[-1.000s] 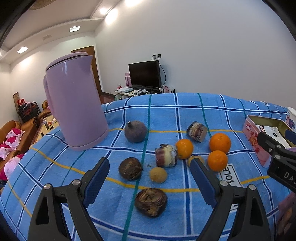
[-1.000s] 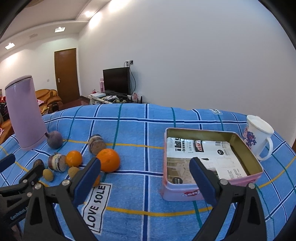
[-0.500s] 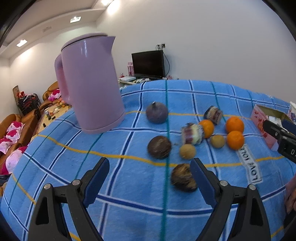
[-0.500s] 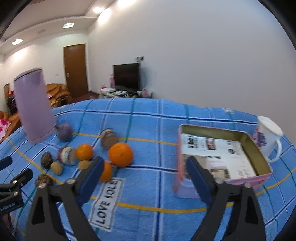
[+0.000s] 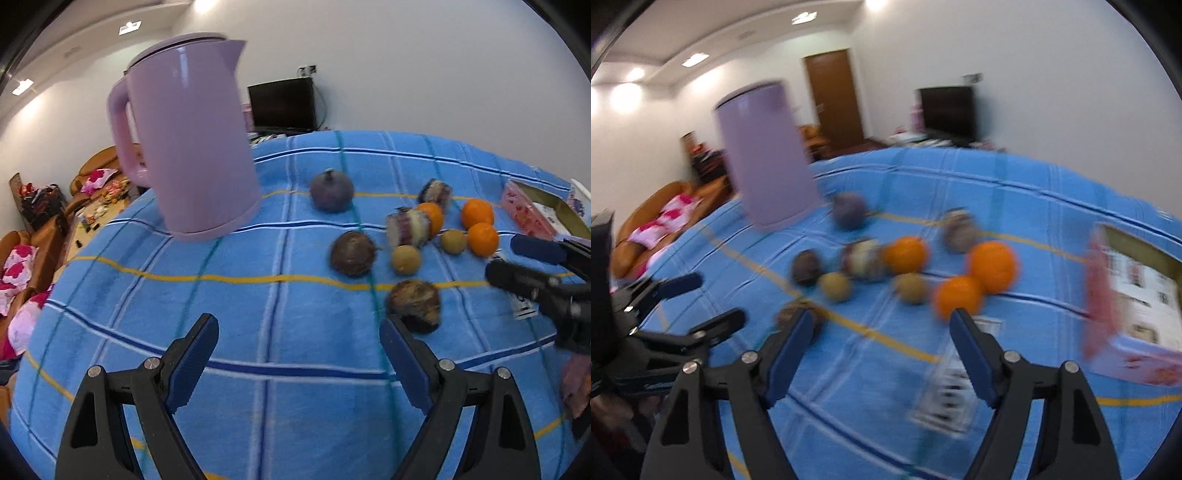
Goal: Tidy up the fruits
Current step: 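Grasp the wrinkled dark brown fruit with the right tool while the left tool grasps a smooth dark brown fruit, then lift and carry both dark brown fruits over the pink tin box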
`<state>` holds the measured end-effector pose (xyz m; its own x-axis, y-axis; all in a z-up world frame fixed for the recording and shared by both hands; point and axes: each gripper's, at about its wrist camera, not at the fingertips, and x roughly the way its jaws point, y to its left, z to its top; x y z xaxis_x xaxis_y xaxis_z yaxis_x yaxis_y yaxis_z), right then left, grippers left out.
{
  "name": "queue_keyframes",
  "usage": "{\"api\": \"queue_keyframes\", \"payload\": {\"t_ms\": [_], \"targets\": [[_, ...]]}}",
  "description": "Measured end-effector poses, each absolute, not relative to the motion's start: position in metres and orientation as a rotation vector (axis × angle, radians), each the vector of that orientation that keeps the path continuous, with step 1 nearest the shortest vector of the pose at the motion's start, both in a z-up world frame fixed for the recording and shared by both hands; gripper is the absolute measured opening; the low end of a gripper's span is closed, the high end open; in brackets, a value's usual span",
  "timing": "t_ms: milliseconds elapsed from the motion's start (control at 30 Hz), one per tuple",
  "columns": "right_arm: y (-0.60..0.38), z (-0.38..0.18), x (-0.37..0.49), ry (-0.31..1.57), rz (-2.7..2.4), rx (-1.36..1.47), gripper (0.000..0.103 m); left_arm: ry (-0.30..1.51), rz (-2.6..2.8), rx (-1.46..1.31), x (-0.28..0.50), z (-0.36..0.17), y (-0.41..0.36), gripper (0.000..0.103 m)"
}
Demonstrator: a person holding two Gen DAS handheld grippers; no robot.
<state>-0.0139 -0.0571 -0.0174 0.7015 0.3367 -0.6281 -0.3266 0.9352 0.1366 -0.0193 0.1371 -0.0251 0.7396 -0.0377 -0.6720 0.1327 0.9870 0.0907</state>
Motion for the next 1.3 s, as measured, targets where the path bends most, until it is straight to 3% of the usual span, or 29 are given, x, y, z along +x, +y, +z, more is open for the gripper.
{"api": "queue_keyframes", "payload": {"t_ms": [67,167,300,367,767,933,967,1100,1300], "targets": [[-0.034,-0.024,-0.005,0.76,0.411,-0.008,0.077,0.728,-0.07,0.142,-0.019,-0.021,0.146,0.09],[-0.009,-0.036,0.013,0.861,0.458,0.008,0.061,0.714,-0.03,0.147,-0.018,-0.015,0.16,0.09],[0.014,-0.045,0.028,0.912,0.479,-0.014,0.059,0.71,-0.021,0.167,-0.01,-0.011,0.164,0.09],[0.022,-0.048,0.027,0.9,0.465,-0.078,0.048,0.711,-0.031,0.181,-0.004,-0.01,0.161,0.09],[-0.069,-0.022,0.0,0.751,0.338,0.061,0.047,0.782,-0.201,0.263,0.048,-0.027,0.096,0.09],[-0.087,-0.016,-0.001,0.716,0.289,0.079,0.047,0.835,-0.21,0.28,0.07,-0.04,0.084,0.073],[-0.087,-0.015,-0.001,0.717,0.292,0.082,0.047,0.853,-0.214,0.272,0.075,-0.043,0.084,0.063],[-0.086,-0.013,-0.003,0.715,0.273,0.064,0.047,0.854,-0.261,0.198,0.079,-0.046,0.09,0.043],[-0.09,-0.014,0.002,0.687,0.23,0.043,0.047,0.841,-0.236,0.202,0.076,-0.043,0.091,0.041]]}}
